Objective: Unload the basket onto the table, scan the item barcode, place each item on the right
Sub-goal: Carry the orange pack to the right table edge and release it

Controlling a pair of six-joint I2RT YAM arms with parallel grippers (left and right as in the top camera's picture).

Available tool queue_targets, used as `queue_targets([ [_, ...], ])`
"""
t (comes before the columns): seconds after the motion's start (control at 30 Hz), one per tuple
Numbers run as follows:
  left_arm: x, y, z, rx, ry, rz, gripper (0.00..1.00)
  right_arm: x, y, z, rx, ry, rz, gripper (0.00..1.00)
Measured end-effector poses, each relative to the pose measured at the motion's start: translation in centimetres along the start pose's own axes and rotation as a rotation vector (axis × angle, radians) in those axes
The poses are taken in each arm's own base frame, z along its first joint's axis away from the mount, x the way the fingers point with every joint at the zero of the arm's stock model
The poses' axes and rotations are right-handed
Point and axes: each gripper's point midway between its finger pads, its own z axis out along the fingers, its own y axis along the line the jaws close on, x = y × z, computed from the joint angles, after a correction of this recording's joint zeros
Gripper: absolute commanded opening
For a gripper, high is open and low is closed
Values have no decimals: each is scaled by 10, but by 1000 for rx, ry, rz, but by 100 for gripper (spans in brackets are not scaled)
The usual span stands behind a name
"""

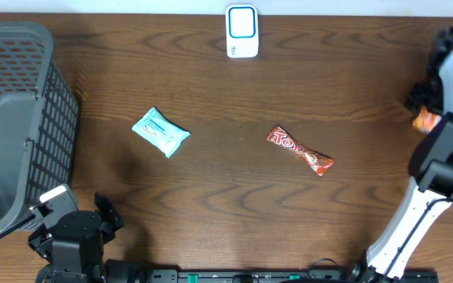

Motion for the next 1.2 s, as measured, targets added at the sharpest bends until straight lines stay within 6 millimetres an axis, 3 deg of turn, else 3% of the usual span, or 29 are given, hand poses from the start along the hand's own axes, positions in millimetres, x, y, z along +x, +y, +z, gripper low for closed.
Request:
queue_targets([
  [0.07,0,0,0,0,0,0,98,2,-10,10,-15,30,32,99],
  [0.2,0,0,0,0,0,0,98,-5,-14,-3,-109,44,74,99],
  [0.33,0,0,0,0,0,0,98,-21,-3,-63,-294,-9,91,97],
  [0.43,0,0,0,0,0,0,98,-15,9,-108,-414,-30,45,92],
  [0.6,0,0,0,0,0,0,98,20,46,-173,-490,-68,-129,87],
  [0.7,0,0,0,0,0,0,98,56,88,-204,-487,-73,-282,88],
  [0.83,0,0,0,0,0,0,98,94,136,-226,-542,-60,-436,87],
  [0.97,0,0,0,0,1,0,98,134,171,-233,-647,41,-534,87],
  [1.0,0,0,0,-1,2,1,98,144,177,-230,-671,85,-547,82],
  [1.2,1,0,0,-1,3,1,98,187,184,-192,-606,272,-609,80],
])
